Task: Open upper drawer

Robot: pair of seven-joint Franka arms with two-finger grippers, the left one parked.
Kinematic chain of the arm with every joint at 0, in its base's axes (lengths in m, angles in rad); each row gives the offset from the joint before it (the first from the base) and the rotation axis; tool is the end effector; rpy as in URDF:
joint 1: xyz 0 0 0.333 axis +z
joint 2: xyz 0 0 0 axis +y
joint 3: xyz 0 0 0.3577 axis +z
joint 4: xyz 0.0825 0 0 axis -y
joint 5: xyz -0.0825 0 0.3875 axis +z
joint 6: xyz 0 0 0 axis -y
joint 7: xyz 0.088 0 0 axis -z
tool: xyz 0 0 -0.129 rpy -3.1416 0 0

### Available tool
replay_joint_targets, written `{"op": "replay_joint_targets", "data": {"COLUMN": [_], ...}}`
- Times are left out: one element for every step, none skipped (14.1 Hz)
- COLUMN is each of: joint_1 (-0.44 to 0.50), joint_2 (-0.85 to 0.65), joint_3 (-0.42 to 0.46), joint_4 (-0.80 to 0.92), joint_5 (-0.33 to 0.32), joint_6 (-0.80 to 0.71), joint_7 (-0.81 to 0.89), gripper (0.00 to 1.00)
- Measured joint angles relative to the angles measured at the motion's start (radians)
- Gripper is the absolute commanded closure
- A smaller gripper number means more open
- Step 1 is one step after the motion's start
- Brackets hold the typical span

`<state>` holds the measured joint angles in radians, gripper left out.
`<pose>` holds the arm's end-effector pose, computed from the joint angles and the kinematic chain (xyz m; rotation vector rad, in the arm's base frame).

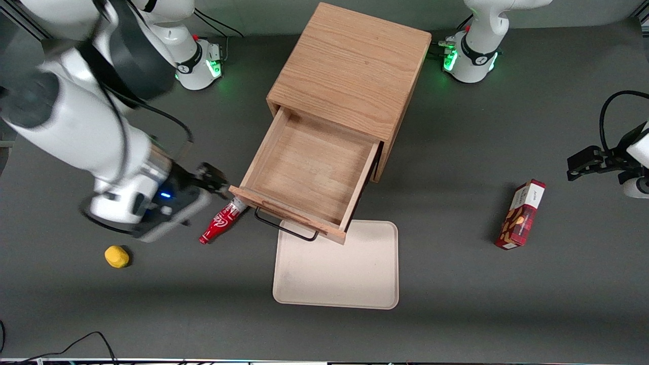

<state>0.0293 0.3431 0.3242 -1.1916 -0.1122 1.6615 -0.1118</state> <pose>0.6580 0.1813 0.6306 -3.0467 -0.6846 -0.2233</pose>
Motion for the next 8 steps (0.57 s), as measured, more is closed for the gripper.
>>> {"op": "replay_joint_targets", "data": {"joint_1": [-0.004, -0.004, -0.005, -0.005, -0.005, -0.006, -0.006, -0.005], "joint_2": [-0.035, -0.075, -0.126, -0.183, -0.243, -0.296, -0.340, -0.369], "joint_3": [-0.040, -0.088, -0.137, -0.179, -0.214, -0.239, -0.258, -0.276], "joint_4": [-0.036, -0.085, -0.153, -0.235, -0.322, -0.394, -0.445, -0.471], "joint_5": [0.001, 0.002, 0.005, 0.009, 0.011, 0.012, 0.013, 0.013], "joint_6": [0.004, 0.026, 0.075, 0.132, 0.176, 0.198, 0.200, 0.190], "joint_7": [0.000, 0.001, 0.010, 0.035, 0.070, 0.107, 0.142, 0.165], "gripper": [0.00, 0.00, 0.00, 0.00, 0.00, 0.00, 0.00, 0.00]}}
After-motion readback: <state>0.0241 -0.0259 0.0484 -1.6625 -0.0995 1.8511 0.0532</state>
